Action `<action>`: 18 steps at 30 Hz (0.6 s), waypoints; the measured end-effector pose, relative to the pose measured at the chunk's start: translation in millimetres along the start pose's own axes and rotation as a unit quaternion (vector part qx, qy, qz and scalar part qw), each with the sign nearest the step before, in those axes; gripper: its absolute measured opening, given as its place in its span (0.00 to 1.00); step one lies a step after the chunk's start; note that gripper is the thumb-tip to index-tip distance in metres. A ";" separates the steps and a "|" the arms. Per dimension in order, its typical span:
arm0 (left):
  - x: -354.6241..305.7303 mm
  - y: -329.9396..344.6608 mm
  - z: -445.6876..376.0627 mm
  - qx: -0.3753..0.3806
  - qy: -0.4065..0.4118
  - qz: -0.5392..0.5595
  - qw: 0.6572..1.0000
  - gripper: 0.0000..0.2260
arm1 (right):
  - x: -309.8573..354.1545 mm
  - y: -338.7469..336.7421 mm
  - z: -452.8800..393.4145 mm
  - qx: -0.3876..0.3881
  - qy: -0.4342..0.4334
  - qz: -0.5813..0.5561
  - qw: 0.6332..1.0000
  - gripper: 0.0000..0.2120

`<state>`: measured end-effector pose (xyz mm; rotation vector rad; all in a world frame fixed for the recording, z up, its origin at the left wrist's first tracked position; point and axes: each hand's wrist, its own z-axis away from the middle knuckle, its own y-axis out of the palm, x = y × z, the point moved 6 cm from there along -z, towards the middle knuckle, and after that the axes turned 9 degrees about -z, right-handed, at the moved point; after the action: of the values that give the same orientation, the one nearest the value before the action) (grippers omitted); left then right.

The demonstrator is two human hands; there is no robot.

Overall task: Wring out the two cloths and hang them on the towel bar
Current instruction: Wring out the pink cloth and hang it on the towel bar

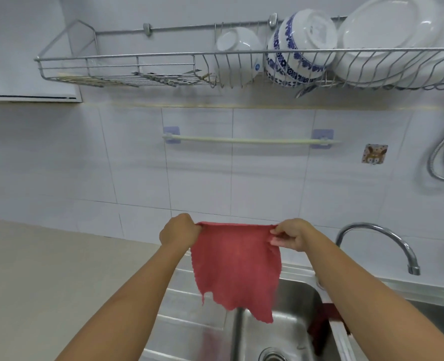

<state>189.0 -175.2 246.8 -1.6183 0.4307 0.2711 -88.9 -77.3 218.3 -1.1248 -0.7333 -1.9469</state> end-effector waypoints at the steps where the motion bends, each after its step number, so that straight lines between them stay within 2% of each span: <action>1: -2.1 -0.4 -2.5 0.021 -0.009 0.050 0.998 0.09 | 5.6 1.3 -0.5 -0.002 -0.005 -0.007 1.000 0.08; 3: -8.1 -0.2 -12.3 0.065 -0.020 0.195 0.979 0.10 | 17.9 5.2 -3.3 -0.012 -0.026 -0.026 0.999 0.12; 4: -11.5 0.4 -14.9 0.094 -0.038 0.274 0.956 0.10 | 24.9 7.3 -5.3 -0.019 -0.043 -0.049 0.998 0.11; 6: -18.5 1.8 -15.9 0.138 -0.073 0.394 0.906 0.07 | 37.9 12.1 -10.1 -0.023 -0.075 -0.130 0.988 0.09; 8: -25.7 3.6 -19.9 0.161 -0.085 0.460 0.869 0.07 | 50.0 20.0 -14.7 -0.016 -0.105 -0.241 0.965 0.08; 10: -30.6 3.0 -27.0 0.171 -0.086 0.497 0.846 0.09 | 61.4 30.4 -18.2 -0.005 -0.141 -0.338 0.930 0.09; 12: -34.3 -3.6 -38.0 0.157 -0.086 0.499 0.848 0.11 | 75.9 39.0 -20.5 -0.017 -0.191 -0.372 0.908 0.11; 15: -40.3 -19.0 -58.1 0.110 -0.088 0.499 0.855 0.13 | 99.6 49.6 -19.0 -0.064 -0.274 -0.369 0.886 0.12; 18: -48.9 -30.3 -85.0 0.111 -0.068 0.547 0.827 0.10 | 123.1 59.3 -23.3 -0.099 -0.332 -0.339 0.874 0.12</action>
<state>151.3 -252.4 303.0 -0.9529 1.2118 1.1442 -90.4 -167.6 323.5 -1.8979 -1.4783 -2.2214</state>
